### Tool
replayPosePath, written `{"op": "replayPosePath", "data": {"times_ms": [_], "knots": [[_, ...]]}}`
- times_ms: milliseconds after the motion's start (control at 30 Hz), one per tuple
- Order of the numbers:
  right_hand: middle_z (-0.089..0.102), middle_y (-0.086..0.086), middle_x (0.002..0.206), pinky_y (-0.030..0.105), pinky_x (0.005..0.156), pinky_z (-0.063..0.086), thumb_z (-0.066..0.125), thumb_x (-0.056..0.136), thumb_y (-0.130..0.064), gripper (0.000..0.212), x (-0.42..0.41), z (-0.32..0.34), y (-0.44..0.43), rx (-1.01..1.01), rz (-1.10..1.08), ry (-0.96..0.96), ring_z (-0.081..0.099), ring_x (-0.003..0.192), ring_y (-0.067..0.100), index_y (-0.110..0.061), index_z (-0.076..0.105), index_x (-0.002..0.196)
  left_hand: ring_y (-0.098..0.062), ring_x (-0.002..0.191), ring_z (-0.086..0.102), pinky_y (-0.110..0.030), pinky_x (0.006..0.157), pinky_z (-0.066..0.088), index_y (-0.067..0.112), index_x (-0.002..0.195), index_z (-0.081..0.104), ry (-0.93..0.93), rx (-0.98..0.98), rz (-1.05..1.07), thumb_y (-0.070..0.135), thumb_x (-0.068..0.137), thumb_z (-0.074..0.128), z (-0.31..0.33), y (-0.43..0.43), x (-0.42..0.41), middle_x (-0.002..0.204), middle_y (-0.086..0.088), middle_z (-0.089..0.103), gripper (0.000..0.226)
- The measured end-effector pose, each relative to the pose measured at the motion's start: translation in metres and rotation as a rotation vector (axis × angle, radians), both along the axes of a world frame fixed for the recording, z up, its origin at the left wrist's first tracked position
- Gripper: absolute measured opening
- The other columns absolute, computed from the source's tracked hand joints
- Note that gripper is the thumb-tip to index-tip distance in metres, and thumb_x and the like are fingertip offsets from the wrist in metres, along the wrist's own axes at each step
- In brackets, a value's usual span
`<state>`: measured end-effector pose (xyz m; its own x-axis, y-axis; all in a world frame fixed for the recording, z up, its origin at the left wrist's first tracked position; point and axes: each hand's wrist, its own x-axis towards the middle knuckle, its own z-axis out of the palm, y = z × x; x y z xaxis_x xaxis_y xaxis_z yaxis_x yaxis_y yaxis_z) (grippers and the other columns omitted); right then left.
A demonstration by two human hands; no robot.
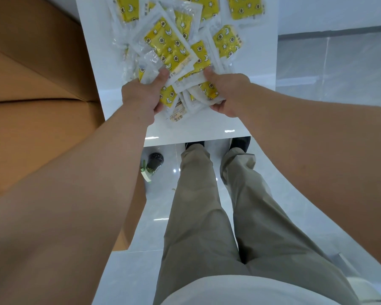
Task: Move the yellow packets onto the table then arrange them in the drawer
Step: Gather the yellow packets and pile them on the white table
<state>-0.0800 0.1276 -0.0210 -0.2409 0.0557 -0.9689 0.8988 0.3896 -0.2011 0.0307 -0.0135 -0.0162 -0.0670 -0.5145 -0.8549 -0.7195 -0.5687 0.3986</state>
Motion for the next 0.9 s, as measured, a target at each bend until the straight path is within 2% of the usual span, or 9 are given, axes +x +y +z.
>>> {"op": "replayPosePath", "data": {"times_ms": [67, 267, 400, 500, 667, 767, 900], "knots": [[0.066, 0.006, 0.113, 0.036, 0.056, 0.062, 0.089, 0.077, -0.037, 0.058, -0.001, 0.004, 0.003, -0.017, -0.011, -0.014, 0.068, 0.096, 0.027, -0.016, 0.058, 0.121, -0.011, 0.080, 0.069, -0.022, 0.053, 0.054, 0.027, 0.086, 0.057, 0.012, -0.027, -0.026, 0.053, 0.071, 0.086, 0.002, 0.000, 0.004, 0.095, 0.003, 0.070, 0.041], [0.067, 0.011, 0.114, 0.033, 0.060, 0.062, 0.083, 0.084, -0.014, 0.042, 0.000, 0.037, 0.012, -0.091, -0.122, -0.046, 0.070, 0.094, 0.027, -0.010, 0.063, 0.120, -0.015, 0.083, 0.069, -0.022, 0.054, 0.054, 0.024, 0.083, 0.060, 0.016, -0.063, 0.014, 0.051, 0.071, 0.087, 0.030, -0.001, 0.017, 0.093, 0.000, 0.072, 0.041], [0.063, 0.013, 0.112, 0.035, 0.067, 0.064, 0.079, 0.088, -0.009, 0.029, 0.001, 0.075, 0.019, -0.095, -0.160, -0.040, 0.067, 0.095, 0.029, -0.008, 0.062, 0.111, -0.012, 0.077, 0.062, -0.028, 0.068, 0.059, 0.026, 0.075, 0.045, 0.014, -0.072, 0.044, 0.046, 0.075, 0.085, 0.070, 0.005, 0.020, 0.084, 0.003, 0.062, 0.045], [0.063, 0.013, 0.113, 0.036, 0.068, 0.064, 0.078, 0.089, -0.008, 0.021, 0.002, 0.109, 0.028, -0.091, -0.162, -0.019, 0.067, 0.097, 0.030, -0.009, 0.061, 0.101, -0.013, 0.079, 0.062, -0.030, 0.072, 0.060, 0.025, 0.074, 0.044, 0.018, -0.076, 0.042, 0.046, 0.075, 0.086, 0.104, 0.008, 0.025, 0.084, 0.003, 0.061, 0.047], [0.062, 0.012, 0.119, 0.033, 0.058, 0.061, 0.076, 0.090, -0.007, 0.024, 0.007, 0.165, 0.055, -0.104, -0.166, 0.056, 0.065, 0.101, 0.030, -0.012, 0.061, 0.108, -0.017, 0.083, 0.071, -0.027, 0.057, 0.057, 0.021, 0.083, 0.063, 0.076, -0.075, 0.034, 0.050, 0.068, 0.090, 0.158, 0.005, 0.039, 0.088, 0.000, 0.073, 0.042], [0.065, 0.010, 0.116, 0.032, 0.056, 0.059, 0.074, 0.091, -0.007, 0.026, 0.014, 0.196, 0.073, -0.130, -0.212, 0.095, 0.066, 0.099, 0.027, -0.012, 0.062, 0.113, -0.019, 0.085, 0.075, -0.026, 0.055, 0.055, 0.018, 0.088, 0.068, 0.112, -0.080, 0.020, 0.052, 0.063, 0.091, 0.189, 0.001, 0.045, 0.091, -0.003, 0.077, 0.048], [0.069, 0.009, 0.118, 0.037, 0.068, 0.062, 0.074, 0.091, -0.008, 0.031, 0.023, 0.231, 0.099, -0.217, -0.308, 0.140, 0.070, 0.102, 0.028, -0.013, 0.062, 0.120, -0.017, 0.075, 0.073, -0.025, 0.051, 0.052, 0.017, 0.090, 0.071, 0.182, -0.096, -0.060, 0.050, 0.066, 0.090, 0.226, 0.001, 0.040, 0.092, -0.006, 0.077, 0.046]]}}
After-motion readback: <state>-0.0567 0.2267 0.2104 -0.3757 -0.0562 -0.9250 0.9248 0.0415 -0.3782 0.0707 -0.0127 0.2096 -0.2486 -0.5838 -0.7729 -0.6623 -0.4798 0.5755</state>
